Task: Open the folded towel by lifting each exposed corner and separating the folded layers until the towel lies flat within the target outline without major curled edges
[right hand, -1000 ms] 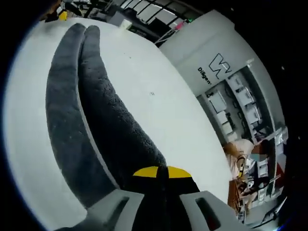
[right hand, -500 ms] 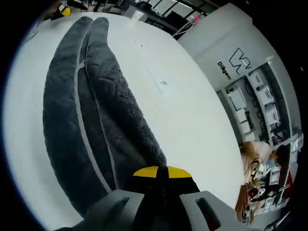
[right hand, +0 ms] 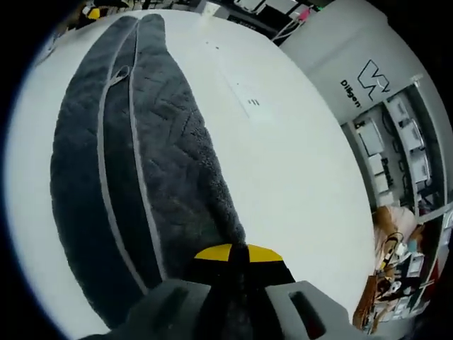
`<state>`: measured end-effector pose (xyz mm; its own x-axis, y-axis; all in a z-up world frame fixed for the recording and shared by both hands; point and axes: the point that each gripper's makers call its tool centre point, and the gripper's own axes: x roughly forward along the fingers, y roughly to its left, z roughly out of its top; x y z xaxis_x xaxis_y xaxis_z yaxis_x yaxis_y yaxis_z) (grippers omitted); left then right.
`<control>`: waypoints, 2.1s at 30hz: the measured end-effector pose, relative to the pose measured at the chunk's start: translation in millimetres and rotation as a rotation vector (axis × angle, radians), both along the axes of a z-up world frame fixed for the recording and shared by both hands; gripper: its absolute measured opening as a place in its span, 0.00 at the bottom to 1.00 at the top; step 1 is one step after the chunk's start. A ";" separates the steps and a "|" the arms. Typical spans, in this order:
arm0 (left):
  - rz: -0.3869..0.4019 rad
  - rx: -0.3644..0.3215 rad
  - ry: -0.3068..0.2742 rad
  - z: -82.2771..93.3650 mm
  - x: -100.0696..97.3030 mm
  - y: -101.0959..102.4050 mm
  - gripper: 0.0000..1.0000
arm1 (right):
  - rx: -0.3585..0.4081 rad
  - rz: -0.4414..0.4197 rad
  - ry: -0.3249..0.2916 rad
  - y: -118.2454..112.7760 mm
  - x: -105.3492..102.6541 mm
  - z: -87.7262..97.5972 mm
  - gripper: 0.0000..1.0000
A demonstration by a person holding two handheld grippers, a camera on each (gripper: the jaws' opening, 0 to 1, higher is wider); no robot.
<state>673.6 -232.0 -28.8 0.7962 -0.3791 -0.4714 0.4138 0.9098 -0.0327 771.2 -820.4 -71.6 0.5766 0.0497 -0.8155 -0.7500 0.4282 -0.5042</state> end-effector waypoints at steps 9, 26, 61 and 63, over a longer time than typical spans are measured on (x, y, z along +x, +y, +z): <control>0.005 0.007 0.002 0.3 2.0 1.7 0.99 | -0.021 -0.020 0.008 -2.7 6.5 -8.7 0.03; -0.003 0.000 0.000 2.4 1.5 0.2 0.99 | -0.094 -0.217 -0.134 -36.4 11.3 28.8 0.62; -0.007 0.031 0.021 -8.9 0.0 0.5 0.99 | 0.468 -0.363 -0.162 22.6 -151.5 84.0 0.99; -0.008 0.036 0.022 -9.9 0.0 0.2 0.99 | 0.511 -0.358 -0.179 30.4 -156.2 82.7 0.99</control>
